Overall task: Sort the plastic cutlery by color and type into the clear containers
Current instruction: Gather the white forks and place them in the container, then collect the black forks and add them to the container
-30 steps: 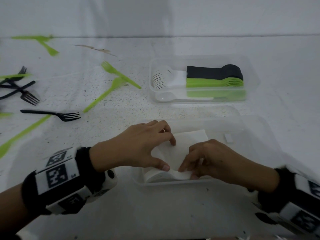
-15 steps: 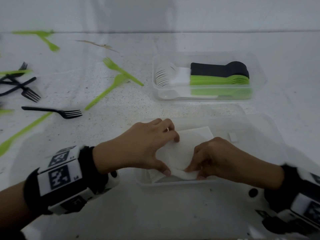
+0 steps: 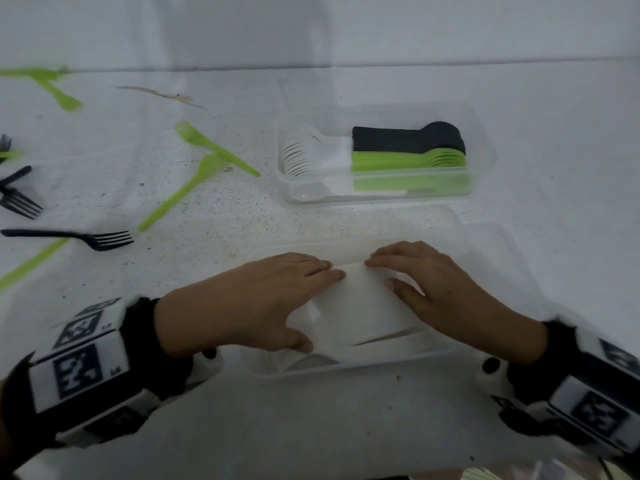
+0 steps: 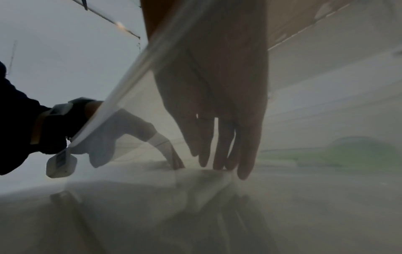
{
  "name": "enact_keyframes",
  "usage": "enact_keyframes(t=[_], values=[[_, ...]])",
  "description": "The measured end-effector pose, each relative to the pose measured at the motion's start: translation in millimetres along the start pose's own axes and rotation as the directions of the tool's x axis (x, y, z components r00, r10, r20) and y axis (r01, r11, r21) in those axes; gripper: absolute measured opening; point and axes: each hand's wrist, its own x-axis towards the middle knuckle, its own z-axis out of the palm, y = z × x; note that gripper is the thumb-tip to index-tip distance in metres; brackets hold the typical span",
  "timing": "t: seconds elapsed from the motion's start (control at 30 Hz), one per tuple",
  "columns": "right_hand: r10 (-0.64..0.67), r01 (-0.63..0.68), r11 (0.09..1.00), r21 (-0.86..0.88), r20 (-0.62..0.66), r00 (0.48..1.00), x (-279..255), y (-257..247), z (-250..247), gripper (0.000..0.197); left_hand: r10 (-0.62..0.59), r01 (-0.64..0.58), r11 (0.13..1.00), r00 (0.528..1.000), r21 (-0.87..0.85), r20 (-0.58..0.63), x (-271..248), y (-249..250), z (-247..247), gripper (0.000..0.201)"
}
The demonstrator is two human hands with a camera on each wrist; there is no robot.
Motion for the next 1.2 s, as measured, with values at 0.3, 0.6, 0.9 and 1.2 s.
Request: enact_keyframes(t=[0.3, 0.6, 0.9, 1.2], values=[[0.09, -0.091, 0.992, 0.086, 0.012, 0.996, -0.4, -0.5, -9.7, 0.03, 0.107, -0.091, 0.984, 0.989, -0.152, 0.105, 8.5, -9.9, -3.7, 0.086], [0.116, -0.137, 0.988, 0.078, 0.221, 0.968, -10.9, -9.4, -16.5, 0.084, 0.096, -0.108, 0.977, 0.993, -0.186, -0.075, 5.3, -9.7, 0.2, 0.081], [0.085, -0.059, 0.991, -0.121, 0.222, 0.971, -8.4, -17.4, -12.5, 0.092, 0.035, -0.043, 0.988, 0.998, -0.145, -0.055, 7.2, -1.1, 4.1, 0.075], [-0.098, 0.099, 0.995, -0.032, 0.021, 0.995, -7.2, -49.3, -10.0, 0.057, -0.078, -0.027, 0.953, 0.941, -0.301, -0.329, -21.0, 8.3, 6.3, 0.042]])
